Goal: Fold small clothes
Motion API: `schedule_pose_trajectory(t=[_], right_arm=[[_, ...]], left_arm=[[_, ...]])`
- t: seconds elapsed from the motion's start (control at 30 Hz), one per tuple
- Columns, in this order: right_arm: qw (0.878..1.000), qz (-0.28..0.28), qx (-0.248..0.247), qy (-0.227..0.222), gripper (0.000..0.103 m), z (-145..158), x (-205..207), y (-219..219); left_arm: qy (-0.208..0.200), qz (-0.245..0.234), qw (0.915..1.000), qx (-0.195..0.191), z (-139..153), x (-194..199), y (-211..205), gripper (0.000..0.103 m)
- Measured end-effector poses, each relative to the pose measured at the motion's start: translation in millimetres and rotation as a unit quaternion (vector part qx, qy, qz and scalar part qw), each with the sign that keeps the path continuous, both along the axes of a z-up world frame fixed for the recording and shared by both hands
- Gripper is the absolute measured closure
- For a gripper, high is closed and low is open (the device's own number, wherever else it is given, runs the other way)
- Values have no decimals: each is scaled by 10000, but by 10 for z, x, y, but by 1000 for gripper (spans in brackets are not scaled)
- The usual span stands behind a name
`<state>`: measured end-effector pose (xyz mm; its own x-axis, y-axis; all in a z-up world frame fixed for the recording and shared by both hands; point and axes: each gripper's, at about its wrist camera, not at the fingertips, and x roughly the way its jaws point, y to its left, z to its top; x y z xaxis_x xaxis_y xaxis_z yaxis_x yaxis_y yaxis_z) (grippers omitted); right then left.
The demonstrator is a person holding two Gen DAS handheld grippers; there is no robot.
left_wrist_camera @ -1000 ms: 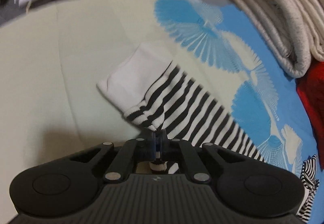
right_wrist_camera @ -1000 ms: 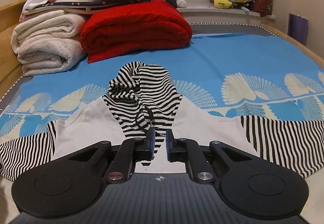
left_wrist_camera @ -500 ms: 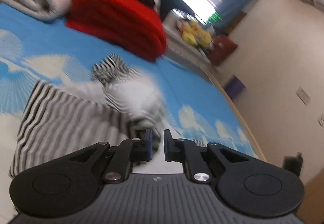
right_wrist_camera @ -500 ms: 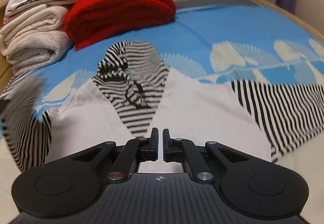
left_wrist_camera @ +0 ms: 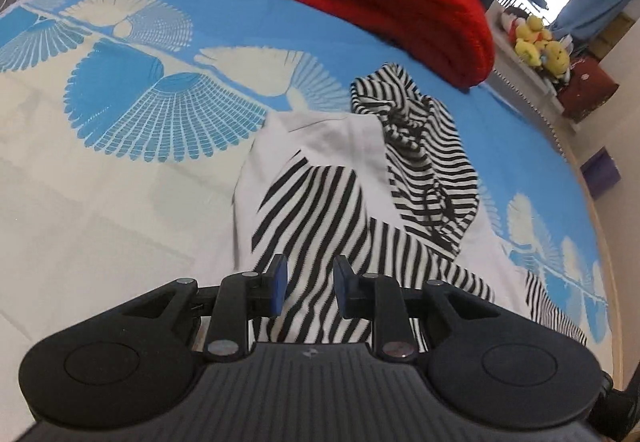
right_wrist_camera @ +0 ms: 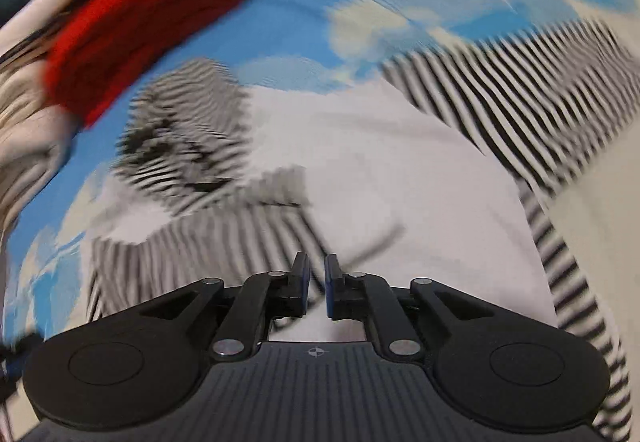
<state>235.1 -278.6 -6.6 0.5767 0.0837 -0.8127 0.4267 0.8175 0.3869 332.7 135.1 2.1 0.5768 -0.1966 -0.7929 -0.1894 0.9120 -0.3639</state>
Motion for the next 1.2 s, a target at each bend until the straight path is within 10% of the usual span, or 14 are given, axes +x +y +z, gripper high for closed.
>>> schedule_pose_trajectory(t=[0.33, 0.63, 0.9, 1.03, 1.2], right_arm=[[9925, -707, 924, 371, 84, -405, 320, -354], [9921, -865, 702, 575, 97, -458, 398, -413], [9919, -867, 603, 707, 70, -504, 398, -401], [9931, -809, 665, 524, 97, -494, 445, -396], [9961, -617, 561, -280, 98, -219, 413, -346]], left_arm=[[92, -230, 9995, 196, -117, 224, -54, 77], [214, -548, 9977, 326, -208, 273, -159, 77], [273, -688, 9965, 381, -251, 236, -226, 77], [309, -707, 9962, 394, -269, 221, -206, 77], [310, -689, 9964, 387, -269, 228, -166, 77]])
